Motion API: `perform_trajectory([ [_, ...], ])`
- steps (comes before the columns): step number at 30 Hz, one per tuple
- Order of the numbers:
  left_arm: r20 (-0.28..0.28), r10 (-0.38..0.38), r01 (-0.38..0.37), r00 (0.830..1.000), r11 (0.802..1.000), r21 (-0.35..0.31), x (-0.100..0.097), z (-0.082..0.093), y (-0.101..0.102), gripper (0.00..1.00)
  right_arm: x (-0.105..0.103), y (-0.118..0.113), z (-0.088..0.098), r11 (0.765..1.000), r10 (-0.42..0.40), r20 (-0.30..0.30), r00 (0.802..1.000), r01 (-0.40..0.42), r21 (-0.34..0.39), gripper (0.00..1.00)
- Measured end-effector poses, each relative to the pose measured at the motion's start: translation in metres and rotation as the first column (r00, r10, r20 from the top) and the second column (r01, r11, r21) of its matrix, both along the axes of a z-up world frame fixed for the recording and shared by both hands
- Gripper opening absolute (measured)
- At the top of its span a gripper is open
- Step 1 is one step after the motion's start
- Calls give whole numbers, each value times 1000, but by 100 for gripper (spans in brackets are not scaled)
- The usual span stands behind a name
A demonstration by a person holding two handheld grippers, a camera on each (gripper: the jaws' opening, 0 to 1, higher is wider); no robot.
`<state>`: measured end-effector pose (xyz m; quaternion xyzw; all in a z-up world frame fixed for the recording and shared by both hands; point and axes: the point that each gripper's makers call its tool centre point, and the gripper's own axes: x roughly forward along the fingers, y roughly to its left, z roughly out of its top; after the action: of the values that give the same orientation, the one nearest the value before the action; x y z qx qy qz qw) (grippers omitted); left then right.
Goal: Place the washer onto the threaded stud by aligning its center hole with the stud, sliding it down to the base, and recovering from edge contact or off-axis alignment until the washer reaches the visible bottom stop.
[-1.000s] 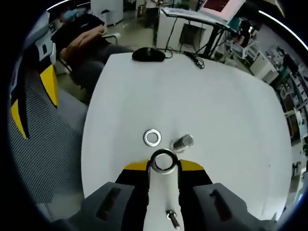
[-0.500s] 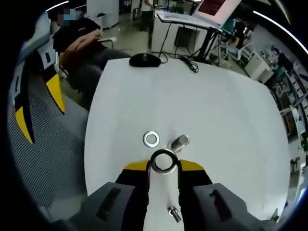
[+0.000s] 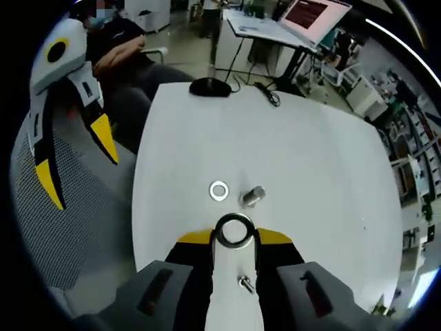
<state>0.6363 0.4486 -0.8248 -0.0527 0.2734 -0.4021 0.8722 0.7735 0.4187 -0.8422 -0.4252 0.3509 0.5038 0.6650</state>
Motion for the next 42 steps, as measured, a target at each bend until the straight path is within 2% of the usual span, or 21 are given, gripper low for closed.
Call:
perform_trajectory([
  [2, 2, 3, -3, 1000, 1000, -5, -1, 0, 1, 45, 3, 8, 12, 999, 32, 26, 999, -32, -10, 23],
  [7, 20, -6, 6, 1000, 1000, -17, -2, 4, 0, 44, 3, 24, 28, 998, 69, 11, 998, -69, -12, 23],
  [14, 17, -1, 1, 1000, 1000, -4, -2, 2, 1, 44, 3, 32, 32, 988, 135, 4, 991, -134, -76, 23],
  [17, 20, 3, -3, 1000, 999, -33, 1, 5, 1, 44, 6, 32, 27, 985, 142, -9, 990, -142, -94, 23],
  [20, 21, 0, 1, 1000, 1000, -12, 0, 3, 1, 44, 9, 27, 17, 978, 159, -26, 987, -161, -131, 23],
  [29, 24, 20, -19, 1000, 1000, -21, 12, 6, 0, 44, 24, 17, -5, 961, 194, -56, 979, -201, -190, 23],
  [34, 10, 5, -5, 1000, 1000, -3, 13, 4, -3, 44, 37, 24, -12, 959, 211, -60, 976, -218, -182, 23],
  [37, 9, 3, -3, 1000, 1000, 0, 13, 4, -4, 44, 43, 28, -23, 956, 213, -70, 975, -223, -189, 23],
  [42, -3, 12, -12, 1000, 1000, 2, 13, 2, -2, 44, 43, 34, -36, 953, 218, -90, 972, -231, -195, 23],
])
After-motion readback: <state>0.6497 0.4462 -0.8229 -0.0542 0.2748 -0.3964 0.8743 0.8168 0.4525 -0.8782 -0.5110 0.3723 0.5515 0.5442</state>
